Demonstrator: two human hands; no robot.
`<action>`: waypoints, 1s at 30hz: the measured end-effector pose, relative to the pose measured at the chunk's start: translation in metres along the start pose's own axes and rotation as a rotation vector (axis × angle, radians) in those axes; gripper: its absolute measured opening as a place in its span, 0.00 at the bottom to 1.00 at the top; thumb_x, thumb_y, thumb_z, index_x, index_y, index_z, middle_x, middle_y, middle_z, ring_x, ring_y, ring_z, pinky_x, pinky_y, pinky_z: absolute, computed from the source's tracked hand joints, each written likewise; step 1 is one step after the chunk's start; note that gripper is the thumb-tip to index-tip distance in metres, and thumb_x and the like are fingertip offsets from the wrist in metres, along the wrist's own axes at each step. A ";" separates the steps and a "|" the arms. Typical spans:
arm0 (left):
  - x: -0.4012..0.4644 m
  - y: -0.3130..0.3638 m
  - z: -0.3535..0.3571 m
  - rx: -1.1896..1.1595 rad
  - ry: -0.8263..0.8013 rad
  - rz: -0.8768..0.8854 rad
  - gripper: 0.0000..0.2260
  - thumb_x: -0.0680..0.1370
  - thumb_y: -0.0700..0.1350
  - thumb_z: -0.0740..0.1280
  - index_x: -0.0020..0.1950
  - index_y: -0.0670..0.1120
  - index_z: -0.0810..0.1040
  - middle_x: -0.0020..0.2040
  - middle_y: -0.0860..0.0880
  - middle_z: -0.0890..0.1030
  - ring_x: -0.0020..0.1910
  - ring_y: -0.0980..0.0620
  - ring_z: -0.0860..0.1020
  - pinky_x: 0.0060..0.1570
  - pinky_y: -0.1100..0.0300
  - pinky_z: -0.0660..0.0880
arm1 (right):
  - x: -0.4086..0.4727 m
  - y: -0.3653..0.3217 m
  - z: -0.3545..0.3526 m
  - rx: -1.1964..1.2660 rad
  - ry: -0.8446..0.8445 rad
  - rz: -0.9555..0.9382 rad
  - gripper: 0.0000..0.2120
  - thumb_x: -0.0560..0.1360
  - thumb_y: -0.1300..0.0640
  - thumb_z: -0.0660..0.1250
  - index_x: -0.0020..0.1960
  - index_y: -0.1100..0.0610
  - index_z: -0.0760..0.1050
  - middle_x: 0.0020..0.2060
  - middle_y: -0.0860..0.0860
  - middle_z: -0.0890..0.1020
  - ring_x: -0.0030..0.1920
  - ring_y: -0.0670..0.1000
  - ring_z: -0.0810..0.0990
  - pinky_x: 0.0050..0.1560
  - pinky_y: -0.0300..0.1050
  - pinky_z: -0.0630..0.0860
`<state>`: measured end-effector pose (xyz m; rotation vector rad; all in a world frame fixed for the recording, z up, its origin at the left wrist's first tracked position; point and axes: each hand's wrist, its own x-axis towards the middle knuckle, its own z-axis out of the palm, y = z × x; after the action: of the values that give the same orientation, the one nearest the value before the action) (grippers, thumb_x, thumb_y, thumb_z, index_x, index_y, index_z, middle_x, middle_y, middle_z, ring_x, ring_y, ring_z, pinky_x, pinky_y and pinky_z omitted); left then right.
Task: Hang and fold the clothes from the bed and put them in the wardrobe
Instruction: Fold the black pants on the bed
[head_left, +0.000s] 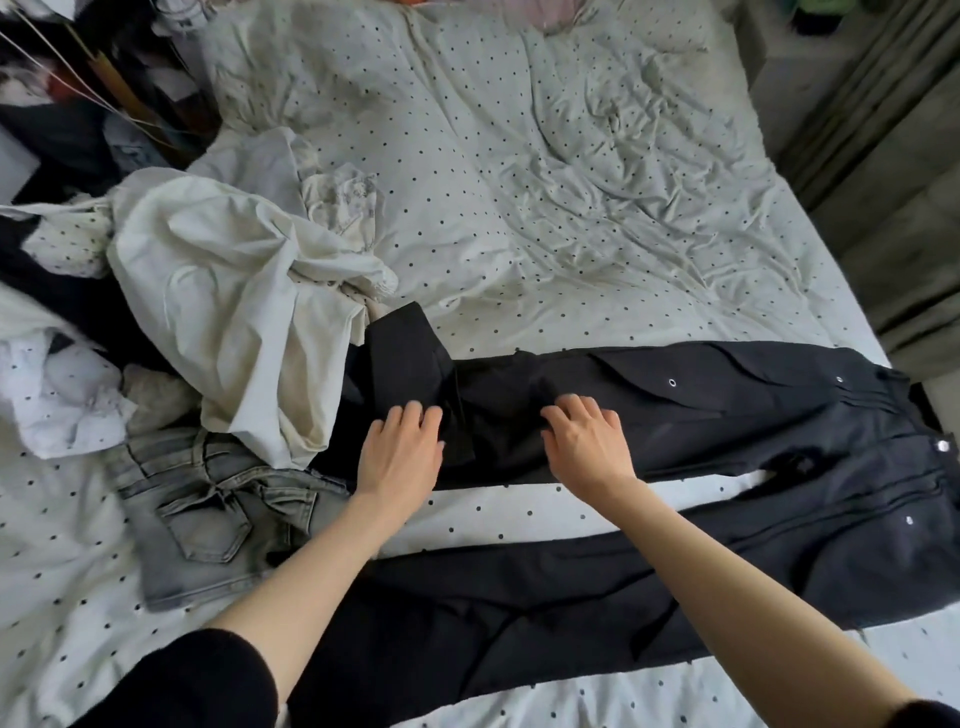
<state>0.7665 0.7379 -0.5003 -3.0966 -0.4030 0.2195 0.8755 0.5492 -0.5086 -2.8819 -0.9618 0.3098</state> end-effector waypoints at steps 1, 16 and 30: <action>0.014 0.003 0.003 -0.095 -0.007 -0.062 0.22 0.78 0.55 0.62 0.68 0.45 0.66 0.61 0.45 0.73 0.57 0.46 0.73 0.51 0.54 0.72 | 0.010 -0.004 0.001 0.009 0.013 -0.009 0.16 0.80 0.54 0.56 0.67 0.54 0.69 0.65 0.51 0.70 0.66 0.53 0.66 0.61 0.48 0.62; -0.021 -0.030 -0.002 -0.700 0.470 -0.451 0.08 0.78 0.39 0.64 0.54 0.35 0.75 0.42 0.40 0.78 0.37 0.44 0.75 0.37 0.53 0.71 | -0.006 -0.038 0.020 0.187 -0.025 0.005 0.25 0.80 0.52 0.58 0.75 0.52 0.58 0.76 0.52 0.58 0.76 0.51 0.53 0.73 0.53 0.53; -0.090 -0.019 0.002 -0.533 0.464 -0.768 0.09 0.70 0.33 0.68 0.48 0.37 0.71 0.46 0.38 0.74 0.47 0.36 0.74 0.45 0.44 0.70 | -0.069 -0.035 0.037 0.104 -0.205 -0.080 0.25 0.81 0.52 0.55 0.76 0.50 0.53 0.77 0.51 0.53 0.76 0.50 0.49 0.74 0.53 0.49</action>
<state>0.6749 0.7330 -0.4895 -2.9758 -1.7658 -0.6946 0.7936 0.5361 -0.5282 -2.7495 -1.0537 0.6385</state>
